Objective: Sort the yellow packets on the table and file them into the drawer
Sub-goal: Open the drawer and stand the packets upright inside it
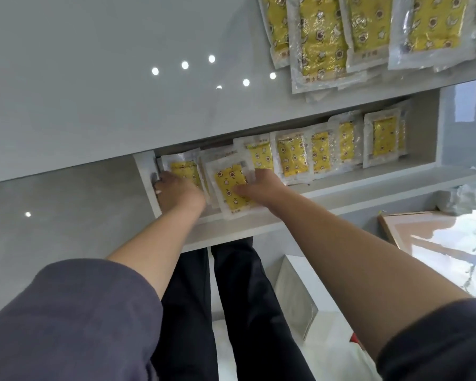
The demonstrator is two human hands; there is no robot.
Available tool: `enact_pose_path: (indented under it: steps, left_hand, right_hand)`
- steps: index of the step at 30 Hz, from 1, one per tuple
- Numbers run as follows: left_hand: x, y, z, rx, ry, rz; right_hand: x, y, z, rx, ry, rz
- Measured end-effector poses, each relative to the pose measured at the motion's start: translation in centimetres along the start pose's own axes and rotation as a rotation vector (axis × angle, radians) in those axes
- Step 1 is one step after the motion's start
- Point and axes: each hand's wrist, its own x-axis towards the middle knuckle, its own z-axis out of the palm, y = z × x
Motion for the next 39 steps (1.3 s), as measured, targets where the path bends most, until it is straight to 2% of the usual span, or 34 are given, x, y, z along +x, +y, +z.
enact_pose_path:
  steps: [2,5,7,9,13,18,20,24,31,35,39]
  left_hand:
    - [-0.2,-0.4,0.0,0.128,0.027,0.171]
    - [1.0,-0.8,-0.2,0.347,0.064,0.525]
    - [2.3,-0.6,-0.6,0.481,0.04,0.647]
    - [3.0,0.0,-1.3,0.574,0.034,0.695]
    - [3.1,0.8,-2.5,0.662,0.073,0.705]
    - [2.2,0.7,-3.6,0.505,0.002,0.758]
    - [0.2,0.9,-4.5,0.404,-0.079,0.783]
    - [-4.8,1.9,-7.5,0.221,-0.227,0.81]
    - [-10.4,8.2,-12.9,0.064,-0.335,0.743]
    - [-11.6,13.1,-13.2,-0.136,-0.243,0.673]
    - [-11.7,17.2,-11.8,-0.273,0.002,0.568]
  right_hand:
    - [0.4,-0.1,0.3,-0.06,-0.018,0.018]
    - [0.9,-0.2,-0.3,-0.088,-0.008,0.02]
    - [1.2,-0.1,-1.3,-0.107,0.015,0.001]
    - [1.6,0.3,-2.6,-0.126,0.043,-0.024]
    - [2.7,1.7,-5.1,-0.114,0.144,-0.007]
    - [2.2,2.3,-7.0,-0.317,0.388,0.045]
    - [0.9,1.8,-7.1,-0.33,0.406,0.064]
    - [-3.1,-0.3,-7.0,-0.273,0.318,0.026]
    - [-10.2,-5.1,-9.2,0.074,0.394,-0.085]
    - [-11.0,-6.7,-11.5,0.186,0.467,-0.158]
    - [-10.3,-7.0,-14.5,0.167,0.508,-0.281]
